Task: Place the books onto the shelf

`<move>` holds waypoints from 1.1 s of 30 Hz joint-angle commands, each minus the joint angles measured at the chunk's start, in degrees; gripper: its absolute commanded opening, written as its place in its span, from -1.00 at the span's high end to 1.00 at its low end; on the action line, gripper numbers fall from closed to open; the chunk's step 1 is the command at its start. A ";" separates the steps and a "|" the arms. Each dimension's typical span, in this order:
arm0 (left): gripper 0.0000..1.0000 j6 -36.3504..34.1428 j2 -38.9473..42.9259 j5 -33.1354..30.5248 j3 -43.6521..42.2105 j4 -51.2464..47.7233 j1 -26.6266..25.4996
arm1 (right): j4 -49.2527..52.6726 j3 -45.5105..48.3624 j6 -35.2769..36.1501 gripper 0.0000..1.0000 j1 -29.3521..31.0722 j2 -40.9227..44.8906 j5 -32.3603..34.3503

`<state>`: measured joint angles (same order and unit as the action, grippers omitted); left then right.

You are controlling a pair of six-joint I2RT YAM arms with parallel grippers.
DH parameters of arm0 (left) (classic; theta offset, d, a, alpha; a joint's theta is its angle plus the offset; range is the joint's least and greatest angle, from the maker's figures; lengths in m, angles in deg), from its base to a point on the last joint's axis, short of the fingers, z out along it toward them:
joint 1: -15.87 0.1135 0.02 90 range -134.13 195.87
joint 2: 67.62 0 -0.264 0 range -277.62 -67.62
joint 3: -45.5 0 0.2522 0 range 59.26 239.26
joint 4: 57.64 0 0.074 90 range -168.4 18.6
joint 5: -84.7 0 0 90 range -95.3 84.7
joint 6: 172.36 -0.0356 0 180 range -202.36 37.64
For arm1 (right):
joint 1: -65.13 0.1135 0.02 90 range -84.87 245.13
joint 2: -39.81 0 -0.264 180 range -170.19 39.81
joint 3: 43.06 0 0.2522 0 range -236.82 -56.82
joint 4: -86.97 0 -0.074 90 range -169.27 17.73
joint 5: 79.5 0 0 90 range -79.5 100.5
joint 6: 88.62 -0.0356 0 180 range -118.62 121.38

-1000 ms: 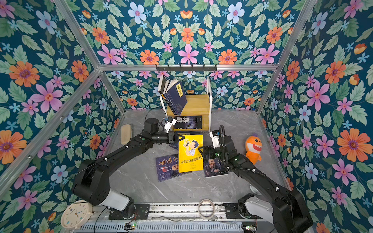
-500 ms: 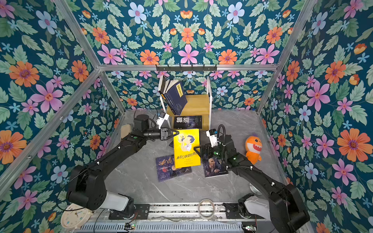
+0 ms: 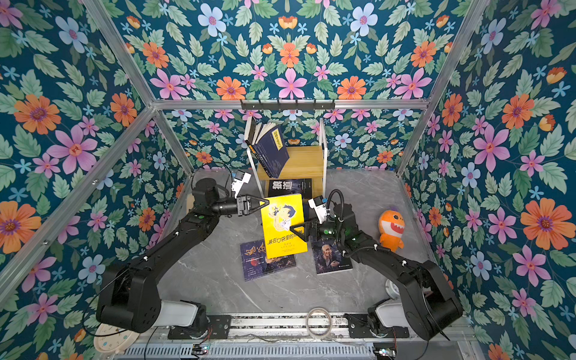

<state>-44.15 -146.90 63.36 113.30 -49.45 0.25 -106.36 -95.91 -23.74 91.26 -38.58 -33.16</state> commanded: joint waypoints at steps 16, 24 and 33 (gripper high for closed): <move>-0.18 -11.24 1.72 -0.93 1.48 -8.33 5.31 | -3.32 -5.29 0.90 1.00 -0.50 -3.66 -17.24; -0.98 -34.74 3.38 -4.35 6.98 -31.52 10.95 | 18.21 -7.85 16.98 1.00 -0.91 -0.76 -17.15; -0.99 -53.64 3.89 -6.73 11.26 -46.81 12.28 | 44.46 -17.78 36.73 1.00 -0.64 -1.10 -14.61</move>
<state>-88.67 -143.12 57.15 123.70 -89.91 12.40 -71.67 -110.84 3.19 90.51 -39.41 -47.12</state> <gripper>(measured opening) 0.996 0.150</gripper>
